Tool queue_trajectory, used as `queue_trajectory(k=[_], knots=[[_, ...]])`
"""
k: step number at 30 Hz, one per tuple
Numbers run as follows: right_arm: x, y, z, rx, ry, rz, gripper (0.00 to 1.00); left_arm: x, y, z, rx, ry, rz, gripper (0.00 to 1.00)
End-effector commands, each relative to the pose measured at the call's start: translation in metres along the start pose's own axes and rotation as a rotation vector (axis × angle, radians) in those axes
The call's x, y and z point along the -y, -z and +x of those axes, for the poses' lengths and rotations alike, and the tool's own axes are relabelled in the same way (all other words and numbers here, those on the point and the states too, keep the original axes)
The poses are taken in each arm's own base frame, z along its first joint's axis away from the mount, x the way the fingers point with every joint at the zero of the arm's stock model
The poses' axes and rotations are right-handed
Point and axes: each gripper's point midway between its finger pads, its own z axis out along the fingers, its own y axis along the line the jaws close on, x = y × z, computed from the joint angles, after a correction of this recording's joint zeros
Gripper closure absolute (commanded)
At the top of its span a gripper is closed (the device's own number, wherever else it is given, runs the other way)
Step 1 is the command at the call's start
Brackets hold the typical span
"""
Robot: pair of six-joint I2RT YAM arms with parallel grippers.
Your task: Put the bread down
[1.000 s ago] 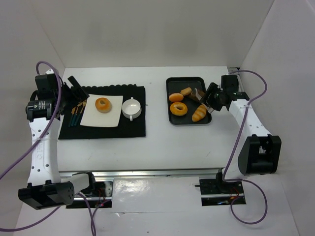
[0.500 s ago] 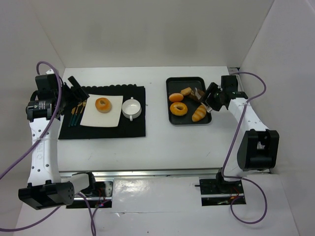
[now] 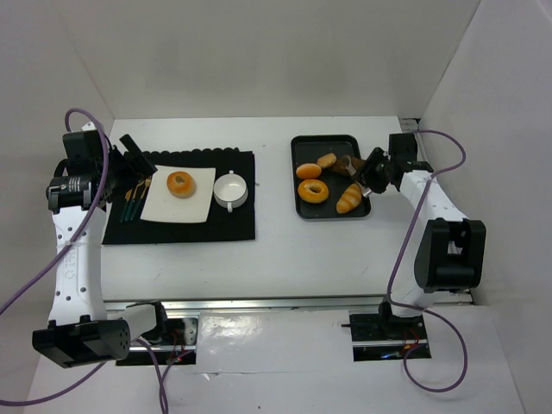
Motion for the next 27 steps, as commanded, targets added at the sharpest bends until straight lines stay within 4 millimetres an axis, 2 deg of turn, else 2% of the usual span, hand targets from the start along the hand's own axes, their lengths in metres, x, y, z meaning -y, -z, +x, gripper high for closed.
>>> queue_trajectory(k=[1, 6, 11, 14, 15, 17, 18, 20, 21, 23, 24, 25, 26, 27], knots=[[-0.023, 0.031, -0.033, 0.123, 0.052, -0.057, 0.57, 0.004, 0.003, -0.007, 0.031, -0.010, 0.027, 0.00], [-0.033, 0.061, -0.042, 0.162, 0.100, -0.067, 0.61, 0.005, 0.005, -0.009, 0.039, -0.011, 0.031, 0.00], [-0.046, 0.079, -0.039, 0.156, 0.151, -0.094, 0.63, 0.005, 0.005, -0.009, 0.039, -0.011, 0.031, 0.00], [-0.083, 0.090, -0.024, 0.121, 0.223, -0.211, 0.64, 0.006, 0.005, -0.009, 0.039, -0.002, 0.031, 0.00], [-0.104, 0.092, -0.008, 0.095, 0.267, -0.253, 0.64, 0.006, 0.005, -0.009, 0.039, -0.001, 0.031, 0.00], [-0.137, 0.100, 0.008, 0.075, 0.319, -0.321, 0.64, 0.006, 0.005, -0.009, 0.039, 0.008, 0.032, 0.00], [-0.164, 0.103, 0.033, 0.041, 0.379, -0.383, 0.64, 0.006, 0.005, -0.009, 0.039, 0.008, 0.032, 0.00], [-0.196, 0.102, 0.056, 0.005, 0.429, -0.463, 0.64, 0.006, 0.007, -0.013, 0.051, 0.007, 0.028, 0.00], [-0.213, 0.095, 0.090, -0.071, 0.478, -0.496, 0.64, 0.006, 0.007, -0.013, 0.051, 0.007, 0.028, 0.00], [-0.240, 0.097, 0.113, -0.107, 0.540, -0.547, 0.65, 0.005, 0.007, -0.014, 0.056, 0.008, 0.018, 0.00], [-0.247, 0.094, 0.126, -0.126, 0.578, -0.552, 0.65, 0.006, 0.010, -0.014, 0.064, 0.016, 0.023, 0.00], [-0.258, 0.085, 0.158, -0.181, 0.630, -0.561, 0.65, 0.006, 0.010, -0.014, 0.064, 0.016, 0.023, 0.00], [-0.270, 0.089, 0.167, -0.190, 0.663, -0.586, 0.65, 0.004, 0.012, -0.016, 0.072, 0.017, 0.009, 0.00], [-0.280, 0.091, 0.189, -0.223, 0.695, -0.610, 0.65, 0.002, 0.012, -0.017, 0.077, 0.017, -0.002, 0.00]])
